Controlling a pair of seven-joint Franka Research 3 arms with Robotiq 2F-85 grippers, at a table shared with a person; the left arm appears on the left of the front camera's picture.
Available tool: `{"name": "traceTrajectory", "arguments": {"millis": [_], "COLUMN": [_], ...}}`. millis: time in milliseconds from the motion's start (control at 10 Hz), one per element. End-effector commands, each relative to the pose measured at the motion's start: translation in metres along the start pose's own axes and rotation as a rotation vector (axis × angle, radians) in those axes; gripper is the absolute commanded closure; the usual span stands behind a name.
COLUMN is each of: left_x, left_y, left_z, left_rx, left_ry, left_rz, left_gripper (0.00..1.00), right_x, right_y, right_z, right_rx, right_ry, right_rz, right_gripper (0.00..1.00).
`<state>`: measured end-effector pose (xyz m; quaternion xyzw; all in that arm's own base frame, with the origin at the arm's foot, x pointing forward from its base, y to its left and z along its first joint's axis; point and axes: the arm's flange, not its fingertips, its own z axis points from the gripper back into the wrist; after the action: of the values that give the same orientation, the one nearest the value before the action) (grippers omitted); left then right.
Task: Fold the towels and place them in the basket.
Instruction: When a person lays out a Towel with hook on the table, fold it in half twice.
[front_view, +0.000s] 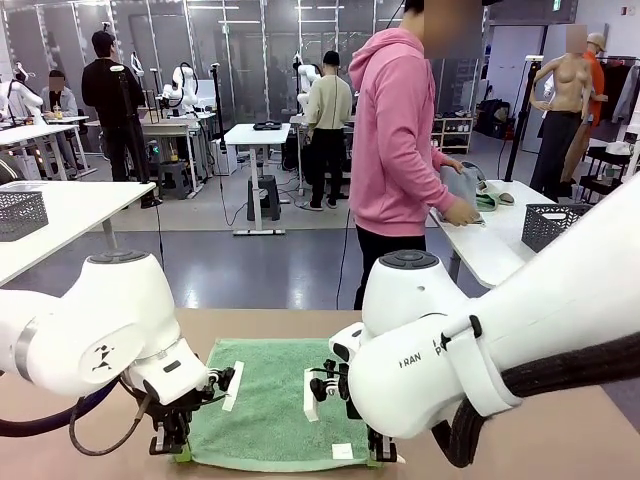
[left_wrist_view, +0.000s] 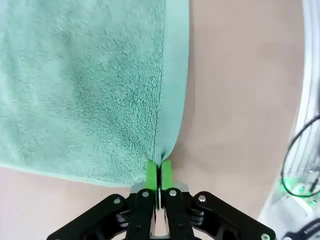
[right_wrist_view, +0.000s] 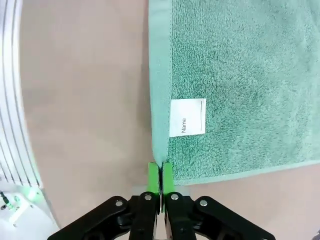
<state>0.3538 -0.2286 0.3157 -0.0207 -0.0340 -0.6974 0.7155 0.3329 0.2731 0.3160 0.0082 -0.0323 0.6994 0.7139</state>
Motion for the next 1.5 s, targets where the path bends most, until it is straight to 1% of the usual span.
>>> {"name": "traceTrajectory", "arguments": {"millis": [0, 100, 300, 400, 500, 800, 1000, 1300, 1400], "left_x": [0.003, 0.003, 0.004, 0.004, 0.003, 0.0, 0.007, 0.01, 0.006], "left_y": [-0.032, -0.043, -0.062, -0.068, -0.07, -0.065, -0.039, 0.018, 0.041], "left_z": [0.027, 0.04, 0.069, 0.082, 0.091, 0.115, 0.127, 0.139, 0.142], "left_rx": [0.011, 0.038, 0.084, 0.078, 0.09, 0.12, 0.113, 0.07, 0.058], "left_ry": [0.001, -0.016, -0.077, -0.104, -0.103, -0.111, -0.13, -0.115, -0.115], "left_rz": [0.004, 0.047, 0.101, 0.141, 0.147, 0.124, 0.117, 0.171, 0.161], "left_gripper": [1.0, 1.0, 1.0, 1.0, 1.0, 1.0, 1.0, 1.0, 1.0], "right_x": [0.002, 0.005, 0.01, 0.01, 0.009, 0.002, 0.001, 0.001, 0.001], "right_y": [0.03, 0.044, 0.058, 0.059, 0.054, 0.034, 0.015, -0.025, -0.045], "right_z": [0.032, 0.046, 0.066, 0.077, 0.086, 0.109, 0.117, 0.117, 0.113], "right_rx": [-0.008, -0.034, -0.077, -0.111, -0.13, -0.177, -0.184, -0.158, -0.141], "right_ry": [0.017, -0.02, -0.018, -0.018, -0.026, -0.036, -0.041, -0.039, -0.034], "right_rz": [0.013, 0.001, -0.003, -0.006, -0.018, -0.054, -0.055, -0.073, -0.078], "right_gripper": [1.0, 1.0, 1.0, 1.0, 1.0, 1.0, 1.0, 1.0, 1.0]}}
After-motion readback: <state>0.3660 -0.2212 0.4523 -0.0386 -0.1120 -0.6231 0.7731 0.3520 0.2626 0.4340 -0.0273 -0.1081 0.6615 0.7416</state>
